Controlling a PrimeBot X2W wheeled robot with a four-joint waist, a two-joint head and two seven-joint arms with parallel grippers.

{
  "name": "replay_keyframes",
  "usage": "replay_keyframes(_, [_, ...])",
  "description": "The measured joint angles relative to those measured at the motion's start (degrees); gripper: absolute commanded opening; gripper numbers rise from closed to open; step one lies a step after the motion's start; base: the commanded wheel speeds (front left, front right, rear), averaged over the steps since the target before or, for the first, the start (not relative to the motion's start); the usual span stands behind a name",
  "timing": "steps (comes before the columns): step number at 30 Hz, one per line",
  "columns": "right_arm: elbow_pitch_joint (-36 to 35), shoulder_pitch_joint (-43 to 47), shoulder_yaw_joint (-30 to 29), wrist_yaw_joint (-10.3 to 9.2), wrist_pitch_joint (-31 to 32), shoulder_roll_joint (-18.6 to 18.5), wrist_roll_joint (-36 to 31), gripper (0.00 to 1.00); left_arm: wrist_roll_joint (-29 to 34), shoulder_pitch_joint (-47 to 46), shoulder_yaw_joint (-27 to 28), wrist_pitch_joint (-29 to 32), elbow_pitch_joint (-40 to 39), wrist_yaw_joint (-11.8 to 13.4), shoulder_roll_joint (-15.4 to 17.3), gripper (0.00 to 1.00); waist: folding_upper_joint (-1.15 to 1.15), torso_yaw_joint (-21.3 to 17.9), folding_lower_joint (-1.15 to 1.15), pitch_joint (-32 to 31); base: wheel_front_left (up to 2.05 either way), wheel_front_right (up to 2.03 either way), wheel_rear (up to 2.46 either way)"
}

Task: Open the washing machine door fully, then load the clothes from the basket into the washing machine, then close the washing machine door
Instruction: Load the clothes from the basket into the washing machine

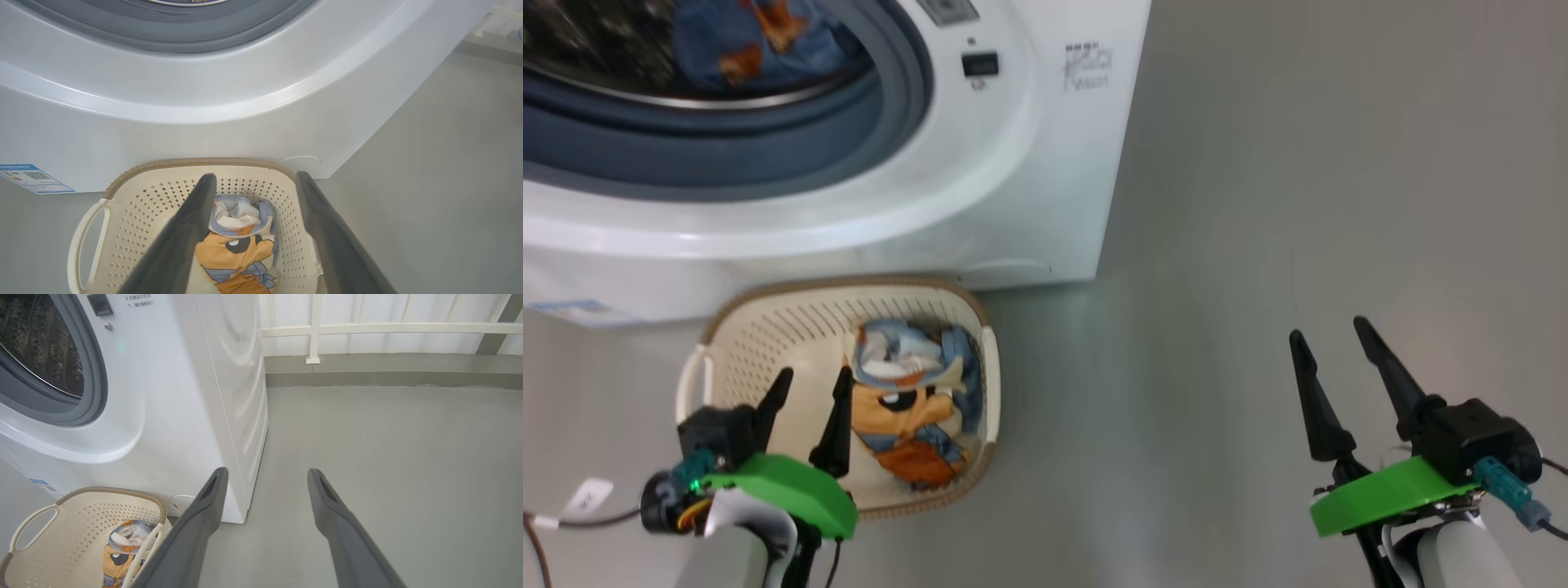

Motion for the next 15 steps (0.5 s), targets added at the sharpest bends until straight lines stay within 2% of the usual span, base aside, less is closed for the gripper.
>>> replay_keyframes(15, [-3.41, -3.93, -0.38, 0.00, 0.00, -0.13, -0.96, 1.00, -5.88, -17.70, -9.18, 0.00, 21.87, 0.00, 4.76, 1.00, 0.00, -3.47, 0.00, 14.48, 0.00, 0.00, 0.00])
